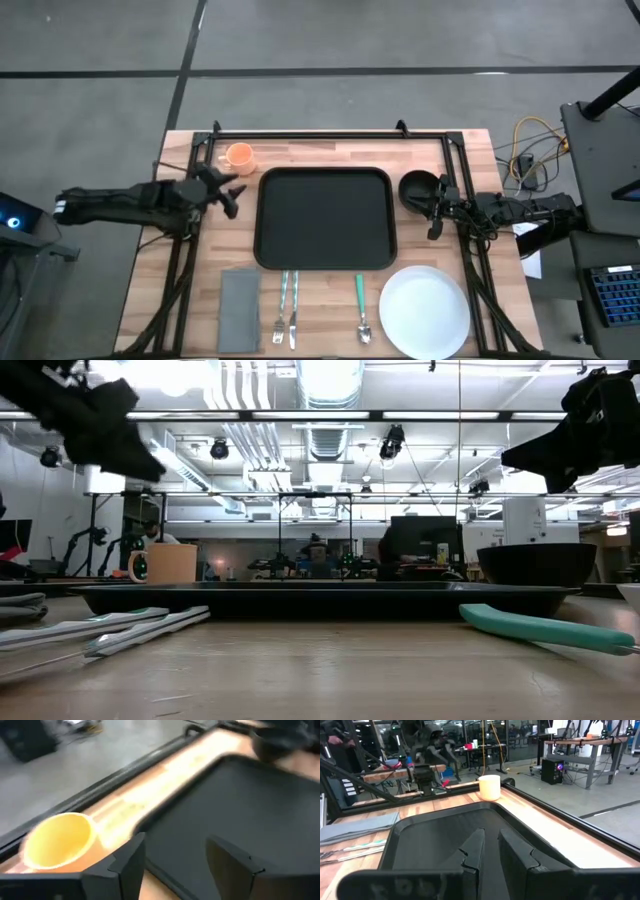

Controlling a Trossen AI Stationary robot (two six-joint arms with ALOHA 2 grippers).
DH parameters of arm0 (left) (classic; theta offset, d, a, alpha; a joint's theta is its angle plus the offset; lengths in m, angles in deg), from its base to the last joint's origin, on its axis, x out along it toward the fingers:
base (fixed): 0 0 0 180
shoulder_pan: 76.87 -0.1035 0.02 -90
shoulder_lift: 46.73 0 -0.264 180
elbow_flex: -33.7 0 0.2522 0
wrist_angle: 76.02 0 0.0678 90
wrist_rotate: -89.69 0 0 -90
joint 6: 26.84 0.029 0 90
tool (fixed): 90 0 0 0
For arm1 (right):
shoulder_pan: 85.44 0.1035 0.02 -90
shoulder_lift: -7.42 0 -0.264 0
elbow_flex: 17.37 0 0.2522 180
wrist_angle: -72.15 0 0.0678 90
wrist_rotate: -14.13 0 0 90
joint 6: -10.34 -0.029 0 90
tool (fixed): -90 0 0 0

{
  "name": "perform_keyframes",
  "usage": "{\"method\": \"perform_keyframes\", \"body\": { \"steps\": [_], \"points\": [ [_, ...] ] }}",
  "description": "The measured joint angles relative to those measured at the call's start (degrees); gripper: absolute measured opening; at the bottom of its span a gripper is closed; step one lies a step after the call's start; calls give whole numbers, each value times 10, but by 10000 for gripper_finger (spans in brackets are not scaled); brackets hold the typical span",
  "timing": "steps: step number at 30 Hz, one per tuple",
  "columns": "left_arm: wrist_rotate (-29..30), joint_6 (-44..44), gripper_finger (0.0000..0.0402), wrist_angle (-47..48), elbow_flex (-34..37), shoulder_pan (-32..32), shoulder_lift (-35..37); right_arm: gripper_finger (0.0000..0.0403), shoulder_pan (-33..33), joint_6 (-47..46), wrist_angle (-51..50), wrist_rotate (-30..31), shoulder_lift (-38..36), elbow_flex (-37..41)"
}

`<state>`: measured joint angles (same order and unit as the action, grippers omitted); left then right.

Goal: Set up tray
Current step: Put the orange mug on the top left of the black serving tray

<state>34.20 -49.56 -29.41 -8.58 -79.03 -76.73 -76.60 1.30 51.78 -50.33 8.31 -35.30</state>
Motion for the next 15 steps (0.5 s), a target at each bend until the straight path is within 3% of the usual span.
{"method": "perform_keyframes", "body": {
  "steps": [6,9,15],
  "points": [
    [-9,23,203,150,-178,-52,-124,47,0,-7,1,0,0,0],
    [-23,56,203,251,-275,-107,-197,47,0,-14,1,0,0,0],
    [-195,181,204,332,-410,-254,-329,47,0,-11,-1,1,0,0]
  ]
}}
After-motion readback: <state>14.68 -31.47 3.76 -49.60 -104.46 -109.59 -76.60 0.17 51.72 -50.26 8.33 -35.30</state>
